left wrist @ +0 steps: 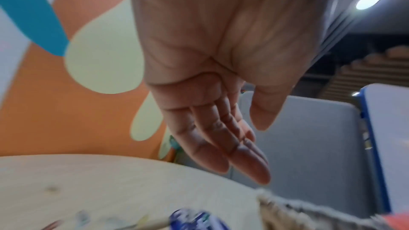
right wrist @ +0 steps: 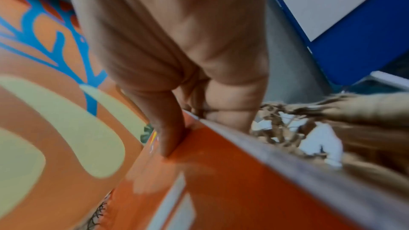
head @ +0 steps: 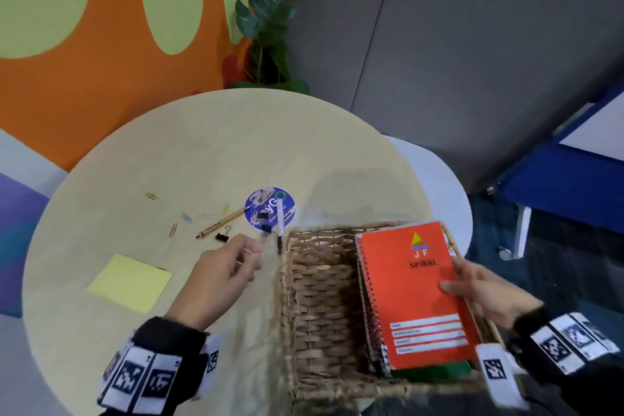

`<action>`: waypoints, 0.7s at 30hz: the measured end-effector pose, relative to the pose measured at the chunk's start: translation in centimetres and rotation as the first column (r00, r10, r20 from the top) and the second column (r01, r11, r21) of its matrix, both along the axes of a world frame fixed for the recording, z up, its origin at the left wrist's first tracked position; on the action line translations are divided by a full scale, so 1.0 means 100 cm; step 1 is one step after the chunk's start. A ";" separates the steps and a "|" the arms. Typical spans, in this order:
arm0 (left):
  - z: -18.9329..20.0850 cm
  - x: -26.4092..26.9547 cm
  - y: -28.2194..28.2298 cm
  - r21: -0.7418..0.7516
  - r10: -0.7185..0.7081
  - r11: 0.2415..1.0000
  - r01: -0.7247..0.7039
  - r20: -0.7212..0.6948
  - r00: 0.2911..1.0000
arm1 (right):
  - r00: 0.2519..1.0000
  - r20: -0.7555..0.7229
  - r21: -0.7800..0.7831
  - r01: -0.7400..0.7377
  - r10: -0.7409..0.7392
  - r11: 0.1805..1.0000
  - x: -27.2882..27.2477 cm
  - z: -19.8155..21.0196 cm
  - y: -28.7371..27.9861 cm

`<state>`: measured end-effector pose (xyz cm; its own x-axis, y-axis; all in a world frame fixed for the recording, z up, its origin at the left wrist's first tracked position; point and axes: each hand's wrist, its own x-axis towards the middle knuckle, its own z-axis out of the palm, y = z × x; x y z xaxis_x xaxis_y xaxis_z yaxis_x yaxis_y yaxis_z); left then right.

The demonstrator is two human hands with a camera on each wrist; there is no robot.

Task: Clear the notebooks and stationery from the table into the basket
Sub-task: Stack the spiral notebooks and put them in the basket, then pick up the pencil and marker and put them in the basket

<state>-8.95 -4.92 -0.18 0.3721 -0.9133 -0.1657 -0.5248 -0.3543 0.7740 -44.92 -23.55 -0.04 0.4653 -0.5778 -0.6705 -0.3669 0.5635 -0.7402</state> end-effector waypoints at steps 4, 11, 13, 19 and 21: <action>-0.031 0.028 0.031 0.151 0.068 0.985 -0.080 0.082 0.994 | 0.915 -0.379 -0.121 -0.201 0.142 0.972 -0.007 -0.031 -0.007; -0.062 0.056 0.063 0.237 0.211 0.946 -0.223 0.075 0.975 | 0.121 -0.948 0.070 -0.822 0.294 0.565 0.017 -0.044 -0.007; -0.063 0.062 0.063 0.227 0.228 0.944 -0.240 0.082 0.970 | 0.127 -0.963 0.021 -0.841 0.235 0.541 0.035 -0.025 -0.011; -0.058 0.091 0.029 0.183 0.176 0.959 -0.216 0.212 0.961 | 0.748 -0.622 -0.483 -0.599 0.231 0.638 0.154 0.044 -0.032; -0.059 0.101 0.008 0.184 0.133 0.966 -0.182 0.249 0.959 | 0.829 -0.480 -0.533 -0.536 0.288 0.655 0.201 0.051 -0.037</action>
